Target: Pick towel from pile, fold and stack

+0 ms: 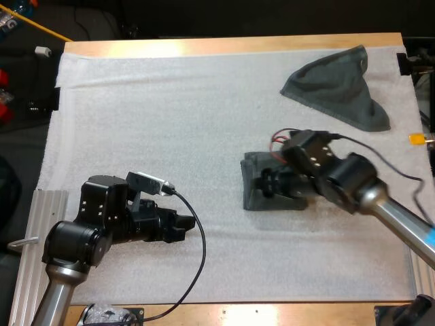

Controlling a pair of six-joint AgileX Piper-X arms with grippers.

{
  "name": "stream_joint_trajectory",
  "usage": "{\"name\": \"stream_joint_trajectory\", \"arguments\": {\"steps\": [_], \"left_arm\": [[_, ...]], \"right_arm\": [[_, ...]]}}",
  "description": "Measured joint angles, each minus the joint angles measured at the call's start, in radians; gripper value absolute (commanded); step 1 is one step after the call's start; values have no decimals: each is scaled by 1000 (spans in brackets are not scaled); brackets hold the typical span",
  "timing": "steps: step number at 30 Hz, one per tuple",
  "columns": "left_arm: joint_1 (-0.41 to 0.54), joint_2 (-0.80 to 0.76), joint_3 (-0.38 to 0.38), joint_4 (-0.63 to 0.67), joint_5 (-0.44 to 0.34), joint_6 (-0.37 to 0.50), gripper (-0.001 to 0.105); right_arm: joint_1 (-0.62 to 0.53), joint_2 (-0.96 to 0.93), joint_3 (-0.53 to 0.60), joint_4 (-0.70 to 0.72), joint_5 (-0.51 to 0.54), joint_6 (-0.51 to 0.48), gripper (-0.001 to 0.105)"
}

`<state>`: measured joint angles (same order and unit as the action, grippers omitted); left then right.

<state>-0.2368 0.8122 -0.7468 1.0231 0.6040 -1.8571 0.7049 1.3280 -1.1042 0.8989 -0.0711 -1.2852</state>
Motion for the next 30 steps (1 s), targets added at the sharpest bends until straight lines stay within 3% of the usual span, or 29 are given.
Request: {"name": "stream_joint_trajectory", "arguments": {"steps": [15, 17, 20, 30], "left_arm": [[0, 0, 0, 0, 17, 0, 51], [0, 0, 0, 0, 17, 0, 55], [0, 1, 0, -14, 17, -1, 70], [-14, 129, 0, -209, 22, -145, 71]], "right_arm": [[0, -332, 0, 262, 35, -16, 65], [0, -354, 0, 276, 63, -16, 65], [0, -373, 0, 280, 89, -16, 65], [0, -375, 0, 280, 91, -17, 65]]}}
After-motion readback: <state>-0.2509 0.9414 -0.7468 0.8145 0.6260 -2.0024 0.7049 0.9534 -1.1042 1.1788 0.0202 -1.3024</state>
